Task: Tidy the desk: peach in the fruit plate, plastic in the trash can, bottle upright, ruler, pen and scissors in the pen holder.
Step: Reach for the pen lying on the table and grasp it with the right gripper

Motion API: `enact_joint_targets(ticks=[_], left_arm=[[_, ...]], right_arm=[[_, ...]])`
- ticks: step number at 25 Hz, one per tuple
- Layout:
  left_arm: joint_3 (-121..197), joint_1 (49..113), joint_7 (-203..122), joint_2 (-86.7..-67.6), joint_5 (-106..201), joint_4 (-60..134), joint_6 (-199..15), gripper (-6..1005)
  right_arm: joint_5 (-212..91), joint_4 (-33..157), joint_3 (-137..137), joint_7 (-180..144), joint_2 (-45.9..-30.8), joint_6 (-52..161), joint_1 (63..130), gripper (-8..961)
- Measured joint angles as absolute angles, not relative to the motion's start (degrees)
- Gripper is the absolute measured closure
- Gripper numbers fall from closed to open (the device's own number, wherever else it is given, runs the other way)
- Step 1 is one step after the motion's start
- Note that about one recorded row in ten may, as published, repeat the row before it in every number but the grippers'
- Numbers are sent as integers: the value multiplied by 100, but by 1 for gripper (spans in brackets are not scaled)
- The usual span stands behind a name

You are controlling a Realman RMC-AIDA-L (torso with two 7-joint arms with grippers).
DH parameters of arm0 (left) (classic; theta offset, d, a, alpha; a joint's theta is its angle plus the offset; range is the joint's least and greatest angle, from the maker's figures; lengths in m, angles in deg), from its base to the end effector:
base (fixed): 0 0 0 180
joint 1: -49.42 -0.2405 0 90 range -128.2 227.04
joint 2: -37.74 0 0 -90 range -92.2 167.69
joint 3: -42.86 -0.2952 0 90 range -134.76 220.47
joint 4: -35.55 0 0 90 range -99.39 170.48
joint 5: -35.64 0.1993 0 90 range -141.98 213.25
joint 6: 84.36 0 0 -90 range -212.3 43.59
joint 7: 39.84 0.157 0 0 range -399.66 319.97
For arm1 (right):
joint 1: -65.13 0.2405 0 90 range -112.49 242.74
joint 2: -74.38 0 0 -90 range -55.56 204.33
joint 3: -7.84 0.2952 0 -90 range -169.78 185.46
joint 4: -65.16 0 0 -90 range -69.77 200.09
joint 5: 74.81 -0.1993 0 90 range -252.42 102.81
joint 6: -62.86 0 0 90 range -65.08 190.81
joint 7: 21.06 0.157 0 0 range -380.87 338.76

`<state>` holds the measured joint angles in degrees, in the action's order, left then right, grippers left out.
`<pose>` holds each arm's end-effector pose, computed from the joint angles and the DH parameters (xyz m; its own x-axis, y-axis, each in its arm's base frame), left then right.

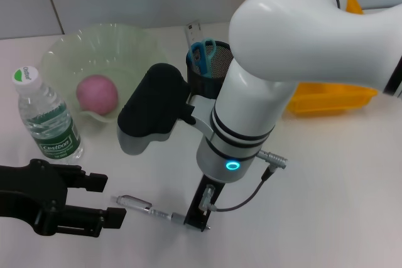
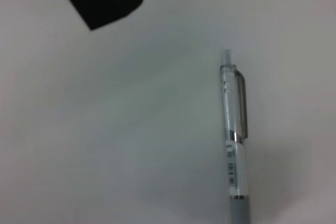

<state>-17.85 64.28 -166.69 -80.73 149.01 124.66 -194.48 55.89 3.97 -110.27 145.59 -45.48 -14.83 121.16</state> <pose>-0.2313 0.2601 0.0292 0.8133 0.5579 0.1649 0.5639 -0.8258 0.0127 0.1224 0.3295 -0.1586 0.7582 -0.4312 0.4890 -0.3774 -0.9019 -0.2101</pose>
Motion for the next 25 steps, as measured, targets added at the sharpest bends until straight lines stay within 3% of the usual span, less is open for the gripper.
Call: enact_joint_targets(ticks=[6,11,18,25], left_arm=[[-1787,6433,-16663,-8073,14901,12463,-19455,214],[-1804,6495,-16659,-8081,14901,12455,-19449,213],[-1824,6572,-16671,-8082,14902,12426,-19440,213],[-1825,6626,-16675,-8082,14902,12379,-19449,214]], right_arm=[[5613,433,-10995,14555,-4550,-1443,12218,846],[5613,459,-11068,14553,-4550,-1331,12242,649],[5575,490,-11285,14569,-4549,-1262,12243,560],[5559,484,-11334,14613,-4549,-1241,12223,560]])
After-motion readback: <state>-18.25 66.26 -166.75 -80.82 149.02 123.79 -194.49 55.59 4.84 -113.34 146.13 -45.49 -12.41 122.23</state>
